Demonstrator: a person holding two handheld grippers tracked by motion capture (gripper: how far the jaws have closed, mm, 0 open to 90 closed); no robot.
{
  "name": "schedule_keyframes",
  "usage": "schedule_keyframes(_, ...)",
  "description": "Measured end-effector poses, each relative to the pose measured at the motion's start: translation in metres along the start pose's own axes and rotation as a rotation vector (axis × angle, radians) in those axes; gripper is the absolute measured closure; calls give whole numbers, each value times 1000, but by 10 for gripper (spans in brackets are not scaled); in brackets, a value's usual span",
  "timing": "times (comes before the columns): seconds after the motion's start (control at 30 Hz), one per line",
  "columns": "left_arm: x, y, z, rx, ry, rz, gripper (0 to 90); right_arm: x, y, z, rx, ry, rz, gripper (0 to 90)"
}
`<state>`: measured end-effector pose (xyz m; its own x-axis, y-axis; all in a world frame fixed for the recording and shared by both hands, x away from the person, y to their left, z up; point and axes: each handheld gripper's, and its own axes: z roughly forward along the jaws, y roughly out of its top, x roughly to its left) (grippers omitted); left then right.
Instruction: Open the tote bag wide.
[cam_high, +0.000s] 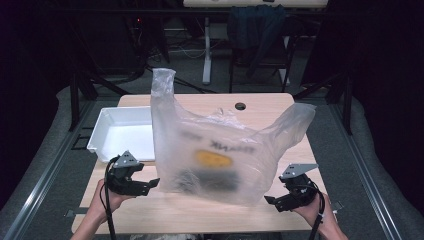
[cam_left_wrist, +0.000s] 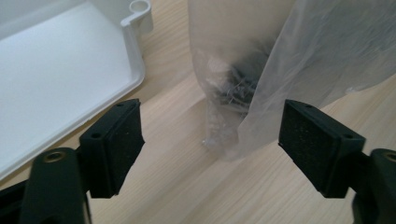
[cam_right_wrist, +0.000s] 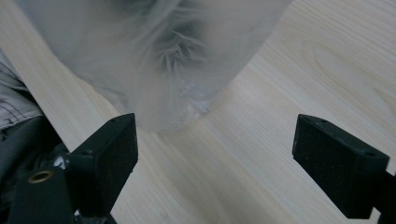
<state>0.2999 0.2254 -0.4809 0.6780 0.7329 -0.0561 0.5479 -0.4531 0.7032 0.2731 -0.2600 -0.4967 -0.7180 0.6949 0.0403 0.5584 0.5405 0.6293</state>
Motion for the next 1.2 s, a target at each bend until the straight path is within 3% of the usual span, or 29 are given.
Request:
schedule_keyframes(0.13,-4,5,-1,-29,12,19,298,4,4,-1,-28,26,7,203)
schedule_keyframes(0.17,-4,6,-1,-53,28,15,314,4,5,-2,-31,25,9,237)
schedule_keyframes(0.2,-3,7,-2,-62,28,16,372,5,8,-2,-37,36,11,304)
schedule_keyframes(0.27,-1,7,-1,-81,23,14,402,6,11,0,-37,35,10,362)
schedule_keyframes(0.33,0,8,2,-94,21,11,456,5,15,2,-46,56,16,425)
schedule_keyframes(0.53,1,9,12,-110,-3,3,591,8,28,4,-89,54,-4,670)
schedule_keyframes(0.7,-1,12,21,-87,-31,12,638,9,34,11,-78,63,-16,750)
schedule_keyframes(0.93,-1,15,36,-65,-11,-4,744,1,44,18,-61,69,-11,844)
schedule_keyframes(1.07,-2,16,45,-38,-26,-1,812,0,50,24,-40,65,-13,878)
schedule_keyframes(1.2,-4,13,55,14,-11,25,843,-3,58,37,-9,74,1,885)
